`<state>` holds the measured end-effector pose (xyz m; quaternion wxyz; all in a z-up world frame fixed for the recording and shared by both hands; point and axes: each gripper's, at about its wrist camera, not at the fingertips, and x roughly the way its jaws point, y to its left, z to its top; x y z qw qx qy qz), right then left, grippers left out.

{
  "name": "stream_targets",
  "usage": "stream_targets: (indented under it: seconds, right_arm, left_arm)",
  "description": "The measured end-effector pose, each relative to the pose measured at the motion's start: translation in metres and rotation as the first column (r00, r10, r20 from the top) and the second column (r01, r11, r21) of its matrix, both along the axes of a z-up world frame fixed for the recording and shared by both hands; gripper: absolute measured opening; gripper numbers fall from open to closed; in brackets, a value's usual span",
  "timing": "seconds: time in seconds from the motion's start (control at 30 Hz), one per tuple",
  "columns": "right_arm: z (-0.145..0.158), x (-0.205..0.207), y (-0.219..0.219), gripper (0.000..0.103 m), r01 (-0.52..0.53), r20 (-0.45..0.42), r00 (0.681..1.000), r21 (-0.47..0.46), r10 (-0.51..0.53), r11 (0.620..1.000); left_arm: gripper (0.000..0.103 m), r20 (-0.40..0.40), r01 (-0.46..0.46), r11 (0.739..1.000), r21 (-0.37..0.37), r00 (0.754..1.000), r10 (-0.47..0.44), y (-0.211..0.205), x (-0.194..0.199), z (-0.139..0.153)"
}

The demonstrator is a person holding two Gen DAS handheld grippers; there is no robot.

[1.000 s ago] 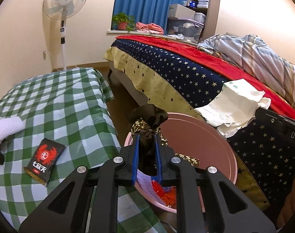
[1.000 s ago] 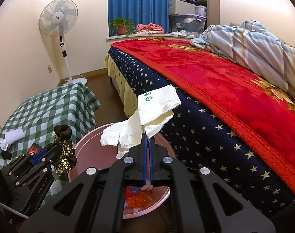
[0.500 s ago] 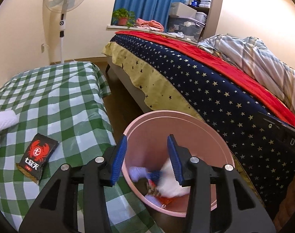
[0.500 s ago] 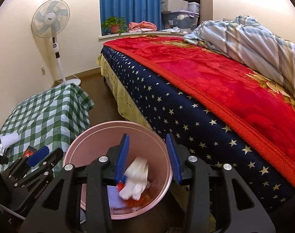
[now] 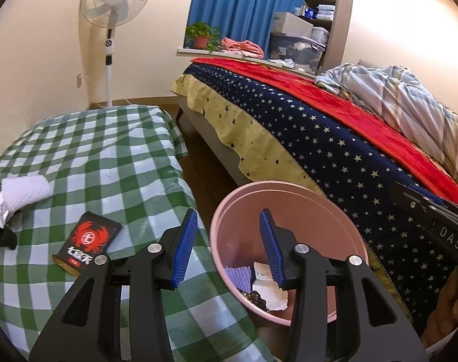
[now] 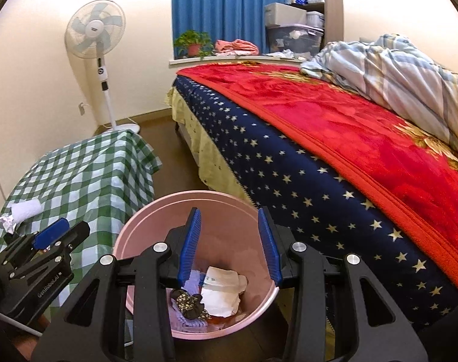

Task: Collect trash
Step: 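Move both grippers back to the table and grasp the red-and-black snack packet with the right gripper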

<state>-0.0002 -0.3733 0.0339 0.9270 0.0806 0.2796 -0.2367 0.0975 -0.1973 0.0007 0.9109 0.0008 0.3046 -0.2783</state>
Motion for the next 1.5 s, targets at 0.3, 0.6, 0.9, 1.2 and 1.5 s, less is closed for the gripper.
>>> stream_targets:
  seconds: [0.3,0.6,0.9,1.2,1.5]
  right_arm:
    - [0.003,0.006,0.027,0.04,-0.107,0.03,0.994,0.002,0.107,0.994]
    - [0.002,0.029,0.075,0.04,-0.239,0.055,0.97,0.032,0.237,0.97]
    - [-0.012,0.064,0.115,0.04,-0.346,0.064,0.938,0.11,0.34,0.932]
    - [-0.039,0.103,0.146,0.039,-0.432,0.054,0.9,0.252,0.433,0.866]
    - [-0.073,0.137,0.169,0.029,-0.42,-0.017,0.891,0.351,0.454,0.837]
  left_arm:
    - [0.043,0.012,-0.08,0.997,0.004,0.997,0.08,0.033,-0.004,0.008]
    - [0.043,0.024,-0.225,0.974,0.013,0.974,0.225,0.086,-0.002,0.009]
    - [0.043,0.0,-0.443,0.896,0.021,0.897,0.443,0.155,0.013,-0.003]
    - [0.043,-0.003,-0.606,0.794,0.049,0.795,0.607,0.193,0.025,-0.019]
    - [0.043,-0.007,-0.662,0.747,0.066,0.748,0.664,0.208,0.036,-0.024]
